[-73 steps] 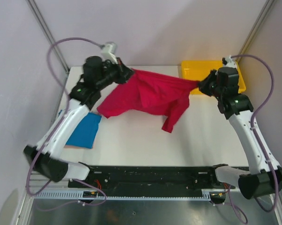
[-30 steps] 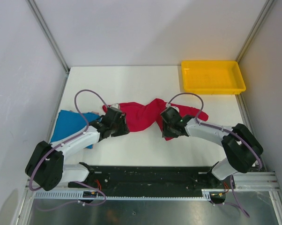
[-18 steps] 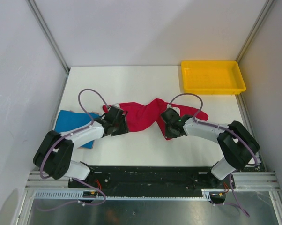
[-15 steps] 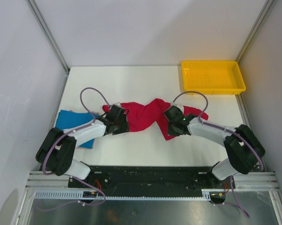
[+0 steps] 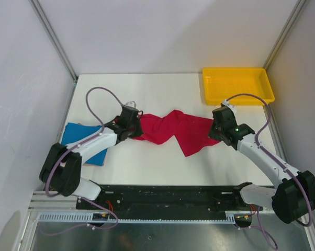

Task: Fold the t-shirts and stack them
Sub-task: Flatten out the tshirt

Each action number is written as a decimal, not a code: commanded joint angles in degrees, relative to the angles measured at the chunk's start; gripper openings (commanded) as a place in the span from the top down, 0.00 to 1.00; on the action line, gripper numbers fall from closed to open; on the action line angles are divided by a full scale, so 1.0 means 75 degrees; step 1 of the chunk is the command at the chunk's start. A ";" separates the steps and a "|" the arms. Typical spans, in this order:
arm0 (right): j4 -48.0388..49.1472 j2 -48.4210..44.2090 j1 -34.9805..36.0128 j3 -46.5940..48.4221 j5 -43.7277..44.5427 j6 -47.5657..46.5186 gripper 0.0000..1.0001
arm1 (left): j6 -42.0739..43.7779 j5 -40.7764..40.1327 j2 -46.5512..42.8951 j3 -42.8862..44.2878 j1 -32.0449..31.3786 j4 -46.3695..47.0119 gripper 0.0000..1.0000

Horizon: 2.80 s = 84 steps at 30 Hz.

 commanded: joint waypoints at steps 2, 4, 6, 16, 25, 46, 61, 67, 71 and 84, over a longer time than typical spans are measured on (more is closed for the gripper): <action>0.0173 0.0130 0.1150 0.0068 -0.0146 -0.0031 0.98 | 0.0419 -0.0378 -0.1274 0.0679 0.0440 -0.0093 1.00; 0.0349 0.0480 0.1727 0.0049 -0.0003 0.0021 0.92 | 0.0468 -0.0368 -0.1500 0.0859 0.0571 -0.0205 1.00; 0.0551 0.0852 0.2138 0.0003 0.0091 0.0061 0.86 | 0.0509 -0.0351 -0.1609 0.1062 0.0654 -0.0306 1.00; 0.1295 0.2312 0.2845 -0.0075 0.0165 0.0128 0.57 | 0.0481 -0.0172 -0.1317 0.1691 0.0836 -0.0487 1.00; 0.1437 0.3085 0.2970 -0.0074 0.0437 0.0175 0.51 | 0.0552 -0.0043 -0.1142 0.2009 0.1020 -0.0584 1.00; -0.1402 -0.1771 -0.1204 0.0858 0.0964 0.0172 1.00 | 0.0969 0.0126 -0.1986 0.1593 0.1732 -0.1343 1.00; 0.0136 0.0841 -0.3529 0.1755 -0.0662 0.0099 1.00 | 0.1688 0.2552 0.3210 0.5318 0.1979 -0.1622 0.59; 0.0551 0.1874 -0.3342 0.1753 -0.0568 0.0002 1.00 | 0.1789 0.2378 0.2022 0.4038 0.1920 -0.1610 0.48; 0.0668 0.2063 -0.3203 0.1740 -0.0486 -0.0042 1.00 | 0.1762 0.2068 0.0783 0.2569 0.1626 -0.1561 0.53; 0.0717 0.2038 -0.3175 0.1579 -0.0497 -0.0116 1.00 | 0.1020 0.1522 0.0427 0.0942 0.0088 -0.0855 0.63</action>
